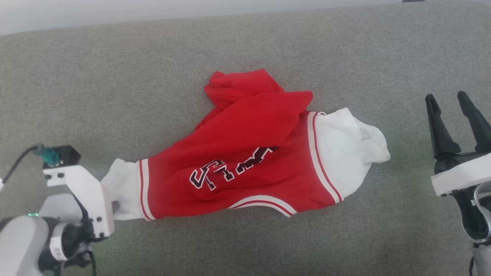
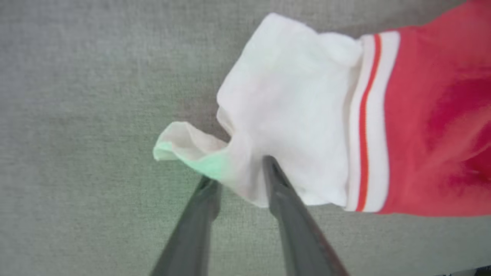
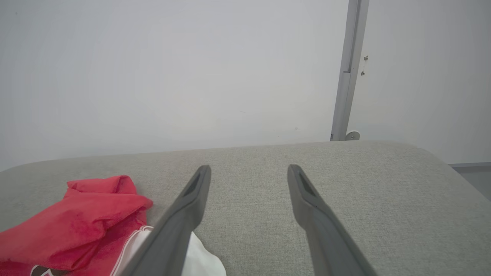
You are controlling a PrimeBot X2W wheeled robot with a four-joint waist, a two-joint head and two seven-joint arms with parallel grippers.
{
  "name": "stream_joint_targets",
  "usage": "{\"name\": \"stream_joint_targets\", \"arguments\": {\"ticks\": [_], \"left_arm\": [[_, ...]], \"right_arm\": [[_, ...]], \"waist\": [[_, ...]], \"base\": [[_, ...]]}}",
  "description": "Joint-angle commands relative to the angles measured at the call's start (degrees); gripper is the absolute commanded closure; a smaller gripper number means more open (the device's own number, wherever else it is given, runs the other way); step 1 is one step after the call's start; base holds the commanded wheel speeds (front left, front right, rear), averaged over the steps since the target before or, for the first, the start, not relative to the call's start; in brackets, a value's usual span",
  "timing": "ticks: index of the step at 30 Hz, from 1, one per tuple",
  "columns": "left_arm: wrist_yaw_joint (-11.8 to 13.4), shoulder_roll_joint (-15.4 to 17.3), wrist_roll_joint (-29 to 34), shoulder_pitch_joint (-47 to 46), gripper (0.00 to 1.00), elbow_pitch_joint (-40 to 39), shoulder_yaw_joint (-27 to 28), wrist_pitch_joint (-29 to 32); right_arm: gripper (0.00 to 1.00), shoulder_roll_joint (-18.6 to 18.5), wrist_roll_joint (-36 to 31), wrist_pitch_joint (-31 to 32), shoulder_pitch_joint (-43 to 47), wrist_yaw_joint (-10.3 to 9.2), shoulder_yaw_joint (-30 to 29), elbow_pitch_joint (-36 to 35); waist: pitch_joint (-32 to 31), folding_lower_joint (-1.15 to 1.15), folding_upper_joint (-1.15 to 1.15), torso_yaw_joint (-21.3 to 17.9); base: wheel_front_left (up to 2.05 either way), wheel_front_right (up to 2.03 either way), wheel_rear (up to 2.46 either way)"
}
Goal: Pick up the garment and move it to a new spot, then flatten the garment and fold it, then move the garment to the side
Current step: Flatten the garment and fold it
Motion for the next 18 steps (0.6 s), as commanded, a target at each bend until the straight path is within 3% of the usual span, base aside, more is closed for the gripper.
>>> {"name": "stream_joint_targets", "arguments": {"ticks": [1, 8, 11, 18], "left_arm": [[-0.63, 1.05, 0.46, -1.5, 0.0, 0.05, 0.06, 0.31], [-2.23, 2.84, 2.01, -4.38, 0.0, 0.69, -1.66, 2.02], [-4.36, 3.62, 3.24, -6.2, 0.0, 2.54, -3.4, 1.65], [-8.94, 0.94, 4.78, -10.86, 0.0, 12.29, -7.07, -1.08]], "right_arm": [[0.0, -0.23, 0.02, -0.14, -0.32, -0.02, -0.29, -0.08], [0.0, -0.26, -0.15, 0.42, -0.48, -0.02, -0.54, -0.58], [0.0, -0.62, 0.07, 0.77, -0.74, -0.02, -0.23, -0.93], [0.0, -2.09, 1.51, 3.83, -1.22, -0.02, 2.33, -1.37]], "waist": [[0.04, 0.0, -0.01, 0.22], [0.32, 0.0, -0.01, 0.66], [0.8, 0.0, -0.01, 0.9], [2.42, 0.0, -0.01, 1.5]], "base": [[0.0, 0.0, 0.0], [0.0, 0.0, 0.0], [0.0, 0.0, 0.0], [0.0, 0.0, 0.0]]}}
